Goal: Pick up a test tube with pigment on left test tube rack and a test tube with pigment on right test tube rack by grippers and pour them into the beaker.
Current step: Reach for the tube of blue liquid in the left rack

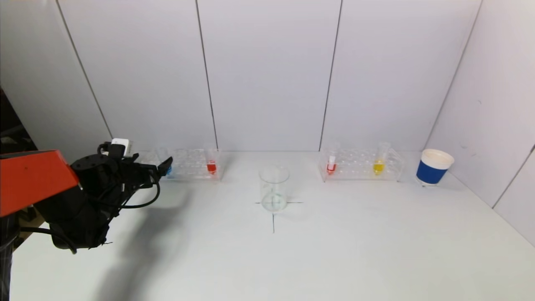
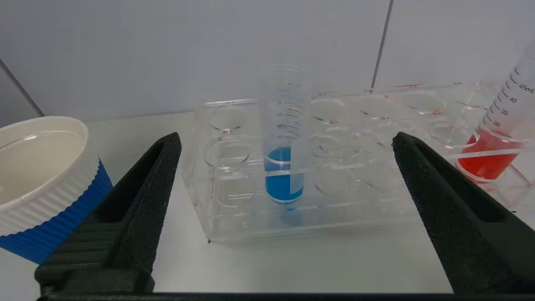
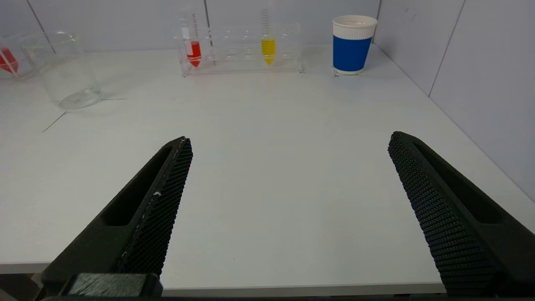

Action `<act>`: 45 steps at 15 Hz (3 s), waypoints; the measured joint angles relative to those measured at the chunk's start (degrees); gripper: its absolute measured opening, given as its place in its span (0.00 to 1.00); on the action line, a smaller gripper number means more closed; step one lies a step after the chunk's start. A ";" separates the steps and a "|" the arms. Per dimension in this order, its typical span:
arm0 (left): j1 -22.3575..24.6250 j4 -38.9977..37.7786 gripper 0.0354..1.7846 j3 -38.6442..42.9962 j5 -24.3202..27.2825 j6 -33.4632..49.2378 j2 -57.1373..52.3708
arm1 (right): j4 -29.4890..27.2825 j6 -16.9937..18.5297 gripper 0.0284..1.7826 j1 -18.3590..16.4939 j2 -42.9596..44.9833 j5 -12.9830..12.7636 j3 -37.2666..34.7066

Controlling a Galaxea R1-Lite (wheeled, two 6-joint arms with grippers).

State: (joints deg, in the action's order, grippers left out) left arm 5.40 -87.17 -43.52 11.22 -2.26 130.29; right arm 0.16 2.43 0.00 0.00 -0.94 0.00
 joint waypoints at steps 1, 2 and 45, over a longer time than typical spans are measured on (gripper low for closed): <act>0.09 0.02 0.99 -0.44 0.05 0.00 0.30 | 0.00 0.02 0.96 0.00 0.00 0.00 0.00; 0.13 0.02 0.99 -0.88 0.07 0.00 0.63 | 0.00 0.00 0.96 0.00 0.00 -0.02 0.00; -1.16 0.49 0.99 -12.13 -0.09 -0.77 7.67 | 0.00 0.02 0.96 0.00 0.00 0.00 0.00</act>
State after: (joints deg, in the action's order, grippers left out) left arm 4.24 -86.69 -55.65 11.13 -3.02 137.96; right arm 0.16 2.45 0.00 0.00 -0.94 0.00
